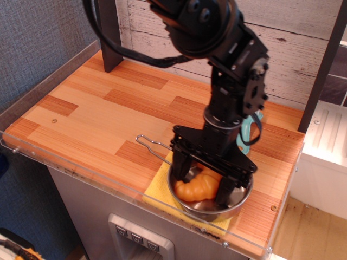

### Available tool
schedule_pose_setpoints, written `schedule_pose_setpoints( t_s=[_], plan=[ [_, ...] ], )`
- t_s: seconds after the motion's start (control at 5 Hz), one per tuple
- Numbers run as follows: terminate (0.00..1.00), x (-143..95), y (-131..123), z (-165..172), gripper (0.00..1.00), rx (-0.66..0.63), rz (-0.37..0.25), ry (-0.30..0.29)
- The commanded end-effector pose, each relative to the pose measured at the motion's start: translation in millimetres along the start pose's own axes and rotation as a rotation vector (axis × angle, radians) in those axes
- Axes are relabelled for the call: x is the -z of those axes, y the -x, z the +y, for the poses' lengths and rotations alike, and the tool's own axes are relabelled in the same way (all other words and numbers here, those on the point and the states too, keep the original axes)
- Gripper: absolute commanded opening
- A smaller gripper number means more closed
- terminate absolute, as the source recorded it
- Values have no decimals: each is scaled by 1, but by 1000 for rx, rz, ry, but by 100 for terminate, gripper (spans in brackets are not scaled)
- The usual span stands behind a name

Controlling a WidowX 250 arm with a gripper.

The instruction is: Remove croissant from the pan and place is it above the pan

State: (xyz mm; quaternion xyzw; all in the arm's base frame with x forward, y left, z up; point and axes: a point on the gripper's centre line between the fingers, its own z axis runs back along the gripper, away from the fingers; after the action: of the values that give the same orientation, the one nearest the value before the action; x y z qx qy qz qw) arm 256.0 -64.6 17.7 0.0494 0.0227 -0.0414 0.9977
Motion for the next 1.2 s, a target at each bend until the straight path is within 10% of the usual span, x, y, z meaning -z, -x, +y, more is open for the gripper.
schedule_pose_setpoints(
  t_s=[0.0, 0.6, 1.0],
  plan=[
    [0, -5, -2, 12, 0, -27, -26, 44],
    [0, -72, -11, 6, 0, 63, -151, 293],
    [0, -87, -54, 56, 0, -25, -186, 208]
  ],
)
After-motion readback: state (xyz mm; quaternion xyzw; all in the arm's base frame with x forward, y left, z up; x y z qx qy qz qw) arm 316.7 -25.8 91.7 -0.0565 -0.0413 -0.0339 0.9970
